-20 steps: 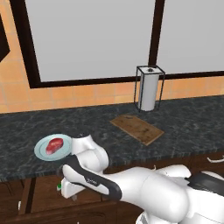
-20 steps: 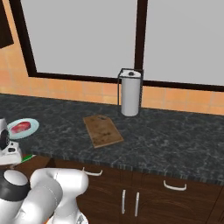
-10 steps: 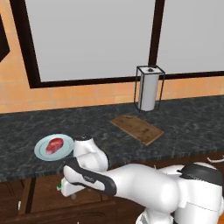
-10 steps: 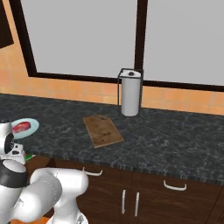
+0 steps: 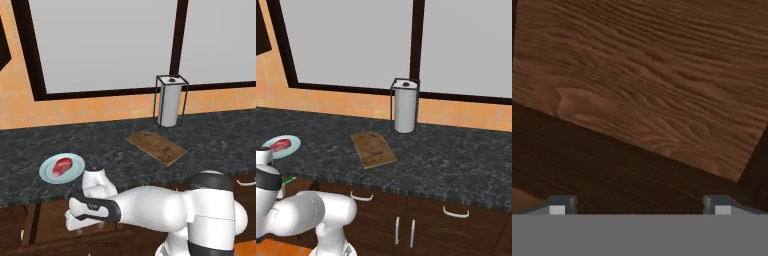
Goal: Pick up the knife from the drawer and place it on the cutting board. Then place the meat from the plate to the cutting board.
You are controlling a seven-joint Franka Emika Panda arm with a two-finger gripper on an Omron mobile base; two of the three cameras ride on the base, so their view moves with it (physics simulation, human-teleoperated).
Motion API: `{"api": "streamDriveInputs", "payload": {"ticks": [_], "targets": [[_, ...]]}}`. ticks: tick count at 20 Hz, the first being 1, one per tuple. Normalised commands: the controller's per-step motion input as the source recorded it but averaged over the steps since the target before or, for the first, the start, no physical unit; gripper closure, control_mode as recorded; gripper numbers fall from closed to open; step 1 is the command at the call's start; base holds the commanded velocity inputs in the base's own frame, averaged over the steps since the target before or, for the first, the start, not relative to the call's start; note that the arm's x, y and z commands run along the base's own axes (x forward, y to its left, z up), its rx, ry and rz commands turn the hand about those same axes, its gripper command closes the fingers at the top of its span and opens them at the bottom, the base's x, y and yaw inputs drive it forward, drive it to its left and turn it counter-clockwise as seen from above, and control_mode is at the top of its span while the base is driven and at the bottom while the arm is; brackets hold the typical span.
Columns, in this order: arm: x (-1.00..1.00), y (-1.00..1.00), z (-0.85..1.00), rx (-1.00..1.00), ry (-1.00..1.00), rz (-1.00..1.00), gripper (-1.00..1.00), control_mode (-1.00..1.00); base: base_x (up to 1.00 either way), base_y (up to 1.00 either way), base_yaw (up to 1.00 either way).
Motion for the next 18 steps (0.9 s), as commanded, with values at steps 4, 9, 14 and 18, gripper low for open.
{"api": "streamDriveInputs", "payload": {"ticks": [4,9,14,18], "targets": [[-0.06,0.0,-0.21,0.0,0.15,-0.11,-1.0,-1.0,0.0,0.0,0.0],[-0.27,0.0,-0.08,0.0,0.29,-0.09,-1.0,-1.0,0.0,0.0,0.0],[-0.72,0.0,0.0,0.0,0.21,-0.02,-1.0,-1.0,0.0,0.0,0.0],[-0.99,0.0,0.0,0.0,0.05,0.0,-1.0,-1.0,0.0,0.0,0.0]]}}
